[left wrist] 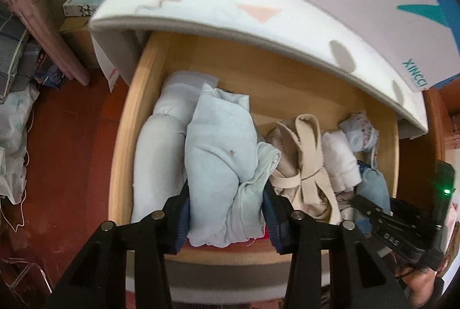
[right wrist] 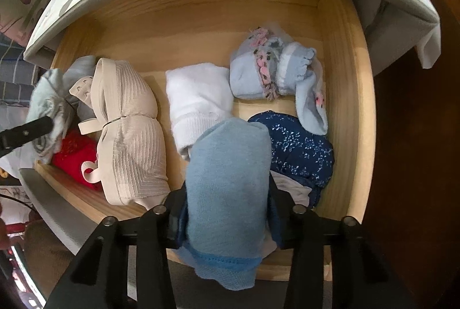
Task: Take underwear out of drawer
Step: 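Lift the pale blue garment with the left gripper and release it into the white box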
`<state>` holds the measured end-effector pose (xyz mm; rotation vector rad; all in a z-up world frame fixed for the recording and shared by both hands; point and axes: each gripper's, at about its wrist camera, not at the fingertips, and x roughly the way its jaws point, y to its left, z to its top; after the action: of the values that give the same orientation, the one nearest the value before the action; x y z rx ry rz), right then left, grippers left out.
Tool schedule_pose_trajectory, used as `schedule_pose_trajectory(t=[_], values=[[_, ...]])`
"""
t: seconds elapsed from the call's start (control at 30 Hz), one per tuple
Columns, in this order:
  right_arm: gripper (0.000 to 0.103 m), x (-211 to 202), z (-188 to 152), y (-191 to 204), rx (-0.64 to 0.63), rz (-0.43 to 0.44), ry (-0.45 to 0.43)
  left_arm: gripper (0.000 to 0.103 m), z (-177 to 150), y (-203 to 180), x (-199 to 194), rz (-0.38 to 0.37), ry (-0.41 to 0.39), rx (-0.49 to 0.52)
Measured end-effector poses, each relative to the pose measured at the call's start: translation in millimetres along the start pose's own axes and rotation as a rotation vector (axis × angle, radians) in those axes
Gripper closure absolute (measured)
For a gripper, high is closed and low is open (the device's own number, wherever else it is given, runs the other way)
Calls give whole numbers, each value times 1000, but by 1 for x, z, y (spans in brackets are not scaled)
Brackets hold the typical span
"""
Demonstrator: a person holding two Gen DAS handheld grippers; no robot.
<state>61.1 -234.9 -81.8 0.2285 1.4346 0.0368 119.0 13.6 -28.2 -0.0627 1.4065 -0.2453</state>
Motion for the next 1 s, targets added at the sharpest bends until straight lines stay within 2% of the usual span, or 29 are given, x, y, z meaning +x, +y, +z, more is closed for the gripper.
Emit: schedule_pose_trajectory(t=[0.33,0.5,0.77,0.87,1.0], values=[[67,-9,-2,-3,10,-33,-36,59,-4,4,-66,-4,-104,32],[67,-9,-2,-3,2,-45,-31,59,8,3,-116,5,-207,61],[67,-5,0,1,0,-56,-27,59,71,-37,-212,-1,-453,147],[67,-1,1,5,-3,-59,-25,59,105,-55,-230,-10,-496,180],[67,0,2,7,-10,-60,-27,59,151,-86,-225,-20,-501,238]])
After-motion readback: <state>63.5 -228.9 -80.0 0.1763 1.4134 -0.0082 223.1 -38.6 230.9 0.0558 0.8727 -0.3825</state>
